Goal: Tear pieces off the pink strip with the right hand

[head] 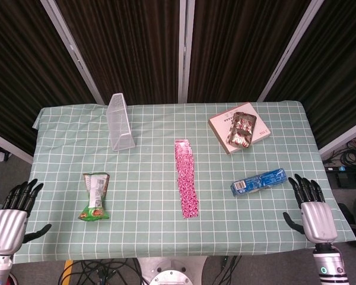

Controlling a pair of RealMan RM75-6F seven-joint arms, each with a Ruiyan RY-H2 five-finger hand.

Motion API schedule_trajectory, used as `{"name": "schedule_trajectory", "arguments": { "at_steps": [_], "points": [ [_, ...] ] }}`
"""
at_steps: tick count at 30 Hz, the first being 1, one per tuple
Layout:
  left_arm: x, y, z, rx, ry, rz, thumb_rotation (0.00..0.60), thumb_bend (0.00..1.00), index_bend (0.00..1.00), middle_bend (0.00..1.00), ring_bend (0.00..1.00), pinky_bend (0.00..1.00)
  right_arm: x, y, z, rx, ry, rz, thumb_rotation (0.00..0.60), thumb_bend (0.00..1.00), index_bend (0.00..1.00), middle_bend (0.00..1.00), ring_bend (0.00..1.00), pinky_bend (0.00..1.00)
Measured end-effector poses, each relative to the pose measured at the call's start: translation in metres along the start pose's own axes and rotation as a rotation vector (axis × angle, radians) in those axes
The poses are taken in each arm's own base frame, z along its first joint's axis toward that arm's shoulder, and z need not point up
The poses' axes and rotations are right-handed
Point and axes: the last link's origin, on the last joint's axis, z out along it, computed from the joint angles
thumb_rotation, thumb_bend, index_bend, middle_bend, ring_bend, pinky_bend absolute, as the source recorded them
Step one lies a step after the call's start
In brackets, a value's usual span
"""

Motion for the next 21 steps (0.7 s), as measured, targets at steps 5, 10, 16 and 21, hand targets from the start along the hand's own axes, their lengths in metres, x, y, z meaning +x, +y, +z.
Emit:
{"name": "schedule_trajectory", "arguments": {
  "at_steps": [5, 10, 16, 21],
  "points": [
    [-0.005, 0.0, -0.002, 0.001, -0.007, -0.005, 0.6, 0.01, 0.06, 0.01, 0.0, 0.09, 0.0, -0.003, 0.0, 0.01, 0.001, -0.048, 0.6, 1.0, 0.0, 0.07, 0.08, 0.16],
    [-0.006, 0.0, -0.001, -0.004, -0.008, 0.002, 0.6, 0.01, 0.06, 0.01, 0.0, 0.09, -0.003, -0.007, 0.0, 0.022, 0.014, -0.058, 0.6, 1.0, 0.0, 0.52, 0.45, 0.47],
    [-0.006, 0.0, -0.001, 0.0, -0.011, 0.004, 0.6, 0.01, 0.06, 0.01, 0.0, 0.09, -0.012, -0.016, 0.002, 0.063, 0.029, -0.061, 0.6, 1.0, 0.0, 0.86, 0.71, 0.66],
    [-0.007, -0.001, -0.001, 0.003, -0.013, 0.002, 0.6, 0.01, 0.06, 0.01, 0.0, 0.09, -0.018, -0.026, 0.001, 0.096, 0.009, -0.063, 0.6, 1.0, 0.0, 0.89, 0.76, 0.69]
  ]
}}
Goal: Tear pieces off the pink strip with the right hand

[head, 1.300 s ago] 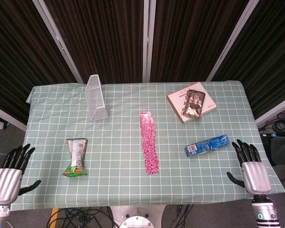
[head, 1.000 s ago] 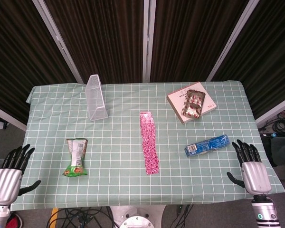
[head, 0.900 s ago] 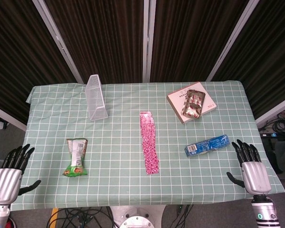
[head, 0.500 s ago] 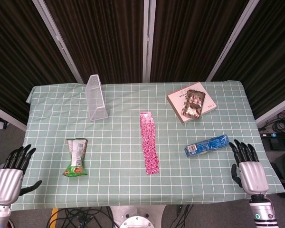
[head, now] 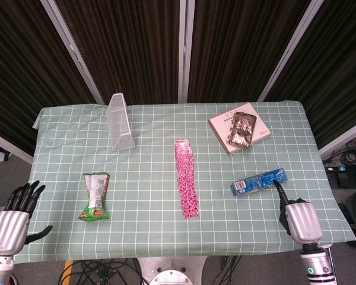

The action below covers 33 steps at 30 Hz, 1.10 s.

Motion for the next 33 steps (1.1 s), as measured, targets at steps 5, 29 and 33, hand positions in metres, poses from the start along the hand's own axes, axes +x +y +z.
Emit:
{"name": "schedule_trajectory", "arguments": {
  "at_steps": [5, 29, 33],
  "points": [
    [-0.001, 0.001, 0.0, -0.006, -0.001, 0.0, 0.6, 0.01, 0.06, 0.01, 0.0, 0.09, -0.017, -0.019, -0.002, 0.061, -0.085, -0.024, 0.6, 1.0, 0.02, 0.89, 0.76, 0.69],
    [0.003, -0.016, 0.0, 0.017, -0.009, -0.026, 0.499, 0.01, 0.06, 0.01, 0.0, 0.09, -0.077, -0.13, 0.047, 0.238, -0.431, -0.145, 0.6, 1.0, 0.11, 0.89, 0.76, 0.69],
    [0.004, -0.017, 0.0, 0.018, -0.005, -0.026, 0.497, 0.01, 0.06, 0.01, 0.0, 0.09, -0.08, -0.15, 0.056, 0.271, -0.453, -0.159, 0.6, 1.0, 0.11, 0.89, 0.76, 0.69]
  ]
}}
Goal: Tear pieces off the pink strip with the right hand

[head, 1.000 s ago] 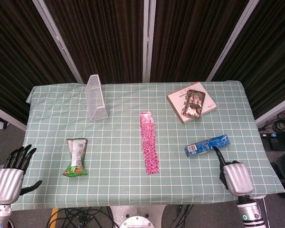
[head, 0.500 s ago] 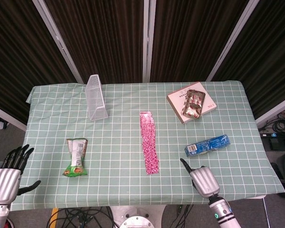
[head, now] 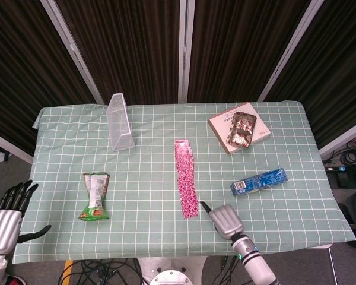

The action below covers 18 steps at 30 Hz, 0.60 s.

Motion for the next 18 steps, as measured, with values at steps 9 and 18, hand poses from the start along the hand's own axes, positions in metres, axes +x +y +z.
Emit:
{"name": "schedule_trajectory", "arguments": {
  "at_steps": [9, 18],
  "points": [
    [0.0, -0.003, 0.0, 0.008, -0.006, -0.002, 0.497, 0.01, 0.06, 0.01, 0.0, 0.09, -0.004, -0.021, 0.011, 0.011, -0.043, -0.015, 0.6, 1.0, 0.12, 0.89, 0.76, 0.69],
    [-0.002, -0.007, 0.0, 0.016, -0.009, -0.008, 0.498, 0.01, 0.06, 0.01, 0.0, 0.09, -0.009, -0.021, 0.014, -0.028, -0.061, -0.04, 0.6, 1.0, 0.12, 0.89, 0.76, 0.69]
  ]
}}
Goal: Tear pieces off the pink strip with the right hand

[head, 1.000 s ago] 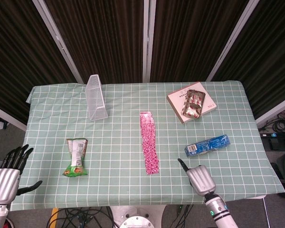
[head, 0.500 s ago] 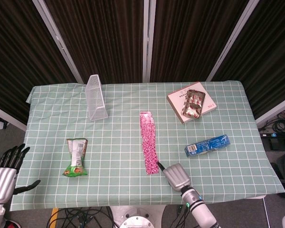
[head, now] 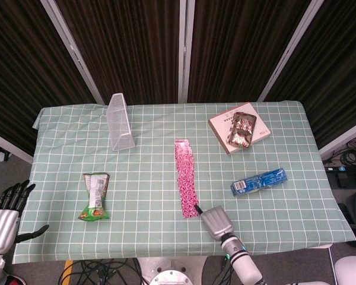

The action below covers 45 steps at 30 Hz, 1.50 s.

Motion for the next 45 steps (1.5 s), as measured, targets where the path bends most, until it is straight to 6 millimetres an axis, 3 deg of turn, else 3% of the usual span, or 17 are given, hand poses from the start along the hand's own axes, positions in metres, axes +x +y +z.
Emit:
{"name": "schedule_trajectory", "arguments": {
  "at_steps": [10, 18, 28, 45],
  "points": [
    [-0.001, 0.001, 0.001, -0.006, -0.003, 0.002, 0.492, 0.01, 0.06, 0.01, 0.0, 0.09, 0.0, 0.006, 0.001, -0.021, -0.022, 0.007, 0.6, 1.0, 0.12, 0.89, 0.76, 0.69],
    [0.002, 0.002, 0.001, -0.005, 0.004, 0.002, 0.493, 0.01, 0.06, 0.01, 0.0, 0.09, 0.008, -0.003, 0.0, 0.009, 0.011, 0.015, 0.6, 1.0, 0.12, 0.89, 0.76, 0.69],
    [0.002, -0.001, 0.001, 0.003, 0.001, -0.004, 0.492, 0.01, 0.06, 0.01, 0.0, 0.09, 0.001, -0.004, 0.005, -0.006, -0.028, -0.006, 0.6, 1.0, 0.12, 0.89, 0.76, 0.69],
    [0.001, 0.004, 0.0, -0.009, -0.003, 0.013, 0.493, 0.01, 0.06, 0.01, 0.0, 0.09, -0.01, 0.035, -0.009, -0.095, -0.061, 0.041, 0.6, 1.0, 0.13, 0.89, 0.76, 0.69]
  ]
}}
